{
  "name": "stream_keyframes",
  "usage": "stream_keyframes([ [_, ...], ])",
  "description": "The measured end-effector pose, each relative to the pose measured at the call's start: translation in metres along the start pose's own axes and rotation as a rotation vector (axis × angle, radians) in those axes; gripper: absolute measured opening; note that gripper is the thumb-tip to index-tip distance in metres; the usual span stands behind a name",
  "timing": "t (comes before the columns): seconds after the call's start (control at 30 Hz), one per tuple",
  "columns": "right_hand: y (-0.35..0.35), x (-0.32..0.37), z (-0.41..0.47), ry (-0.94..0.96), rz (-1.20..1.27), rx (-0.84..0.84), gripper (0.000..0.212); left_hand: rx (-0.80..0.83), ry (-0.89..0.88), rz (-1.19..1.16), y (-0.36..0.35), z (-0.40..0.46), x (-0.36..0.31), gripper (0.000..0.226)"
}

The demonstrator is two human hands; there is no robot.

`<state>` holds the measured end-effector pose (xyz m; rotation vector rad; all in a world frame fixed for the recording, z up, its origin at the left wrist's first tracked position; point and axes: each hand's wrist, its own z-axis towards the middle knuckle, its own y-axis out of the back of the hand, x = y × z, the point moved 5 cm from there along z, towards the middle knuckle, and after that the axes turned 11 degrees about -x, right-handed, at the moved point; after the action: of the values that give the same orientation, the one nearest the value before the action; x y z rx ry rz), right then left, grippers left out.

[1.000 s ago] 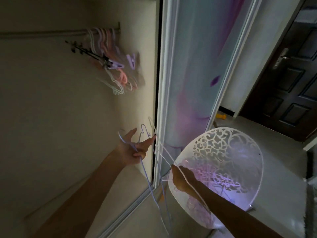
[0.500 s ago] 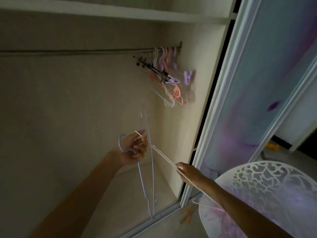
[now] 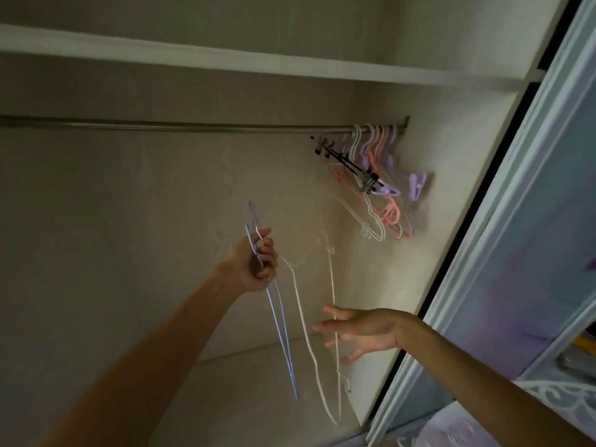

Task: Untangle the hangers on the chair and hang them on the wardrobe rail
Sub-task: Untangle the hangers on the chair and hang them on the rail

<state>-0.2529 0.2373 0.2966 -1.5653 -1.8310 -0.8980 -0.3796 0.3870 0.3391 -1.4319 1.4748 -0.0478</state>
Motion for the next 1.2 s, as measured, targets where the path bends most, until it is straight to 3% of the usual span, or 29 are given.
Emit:
stream_keyframes([
  [0.07, -0.007, 0.013, 0.015, 0.014, -0.029, -0.083, 0.119, -0.022, -0.005, -0.018, 0.003, 0.008, -0.014, 0.039],
  [0.23, -0.018, 0.044, 0.037, 0.017, 0.0, -0.247, 0.113, -0.023, 0.021, 0.042, -0.003, 0.026, -0.038, 0.058],
  [0.4, -0.018, 0.051, 0.057, 0.063, -0.172, -0.513, 0.096, 0.16, 0.132, 0.152, -0.018, 0.026, -0.053, 0.037],
  [0.47, -0.018, 0.054, 0.059, 0.102, -0.241, -0.572, 0.08, 0.261, 0.162, 0.184, -0.021, 0.024, -0.057, 0.025],
  [0.53, -0.012, 0.057, 0.055, 0.141, -0.224, -0.602, 0.059, 0.336, 0.176, 0.164, -0.021, 0.022, -0.062, 0.032],
  [0.57, -0.006, 0.059, 0.051, 0.146, -0.185, -0.611, 0.048, 0.319, 0.168, 0.17, -0.018, 0.024, -0.066, 0.035],
  [0.67, 0.017, 0.064, 0.039, 0.149, -0.046, -0.575, 0.025, 0.12, 0.07, 0.198, -0.004, 0.038, -0.083, 0.014],
  [0.8, 0.037, 0.074, 0.026, 0.129, 0.031, -0.458, 0.035, -0.054, -0.017, 0.09, 0.009, 0.047, -0.094, 0.005],
  [1.0, 0.072, 0.142, 0.027, 0.25, 0.134, -0.464, 0.046, -0.204, -0.143, -0.017, -0.002, 0.051, -0.113, 0.026],
  [1.2, 0.089, 0.198, 0.051, 0.242, 0.123, -0.487, 0.065, -0.223, -0.168, 0.01, -0.013, 0.057, -0.123, 0.037],
])
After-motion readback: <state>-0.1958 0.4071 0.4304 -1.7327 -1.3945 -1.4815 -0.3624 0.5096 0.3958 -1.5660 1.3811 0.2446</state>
